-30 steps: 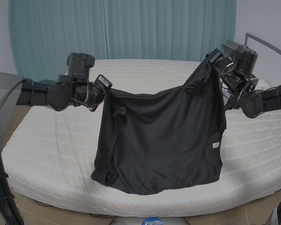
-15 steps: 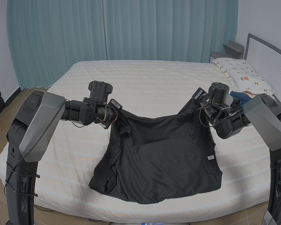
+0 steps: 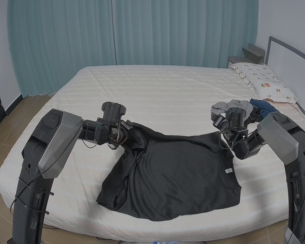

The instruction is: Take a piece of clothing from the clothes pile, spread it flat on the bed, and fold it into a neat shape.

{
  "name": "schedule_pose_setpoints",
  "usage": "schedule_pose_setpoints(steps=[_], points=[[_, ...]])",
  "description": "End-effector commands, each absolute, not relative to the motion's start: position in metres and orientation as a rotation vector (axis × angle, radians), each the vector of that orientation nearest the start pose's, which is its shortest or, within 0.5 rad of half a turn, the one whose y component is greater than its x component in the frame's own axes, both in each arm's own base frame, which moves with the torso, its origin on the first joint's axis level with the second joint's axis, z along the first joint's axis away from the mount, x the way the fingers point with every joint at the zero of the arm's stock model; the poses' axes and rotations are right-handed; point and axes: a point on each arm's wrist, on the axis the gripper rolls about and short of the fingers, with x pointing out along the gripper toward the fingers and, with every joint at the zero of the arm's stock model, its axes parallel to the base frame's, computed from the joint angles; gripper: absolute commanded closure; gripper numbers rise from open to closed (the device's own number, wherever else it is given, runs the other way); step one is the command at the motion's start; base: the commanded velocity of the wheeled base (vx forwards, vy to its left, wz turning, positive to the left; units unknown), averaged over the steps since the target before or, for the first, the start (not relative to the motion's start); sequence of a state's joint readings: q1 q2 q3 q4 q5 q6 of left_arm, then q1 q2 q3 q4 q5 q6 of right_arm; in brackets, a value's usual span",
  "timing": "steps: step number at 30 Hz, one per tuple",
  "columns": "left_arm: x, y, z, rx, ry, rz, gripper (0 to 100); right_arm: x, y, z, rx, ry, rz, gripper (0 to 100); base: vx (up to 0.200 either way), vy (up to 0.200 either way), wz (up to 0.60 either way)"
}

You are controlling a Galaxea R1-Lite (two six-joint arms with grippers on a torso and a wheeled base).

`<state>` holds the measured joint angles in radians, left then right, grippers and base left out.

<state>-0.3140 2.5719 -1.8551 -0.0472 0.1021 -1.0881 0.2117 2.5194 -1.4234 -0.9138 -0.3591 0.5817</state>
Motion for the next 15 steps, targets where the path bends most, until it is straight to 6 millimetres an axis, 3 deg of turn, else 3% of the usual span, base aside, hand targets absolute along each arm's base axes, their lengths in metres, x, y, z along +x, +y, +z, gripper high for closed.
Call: schedule_pose_setpoints(steps=[1,6,10,13,15], points=[[0.496,-0.142,0.041,-0.845,0.650,0.213,0,0.477,0.072,0.055,0.535,0.117,-0.237,0,0.000,0.000,0.00],[0.491,-0.136,0.041,-0.783,0.706,0.238,0,0.471,0.065,0.068,0.547,0.106,-0.240,0,0.000,0.000,0.00],[0.483,-0.133,0.042,-0.733,0.793,0.245,0,0.458,0.065,0.070,0.542,0.152,-0.208,0,0.000,0.000,0.00],[0.476,-0.128,0.046,-0.721,0.881,0.207,0,0.437,0.065,0.070,0.549,0.220,-0.151,0,0.000,0.000,0.00],[0.476,-0.127,0.046,-0.723,0.886,0.207,0,0.435,0.065,0.069,0.549,0.226,-0.150,0,0.000,0.000,0.00]])
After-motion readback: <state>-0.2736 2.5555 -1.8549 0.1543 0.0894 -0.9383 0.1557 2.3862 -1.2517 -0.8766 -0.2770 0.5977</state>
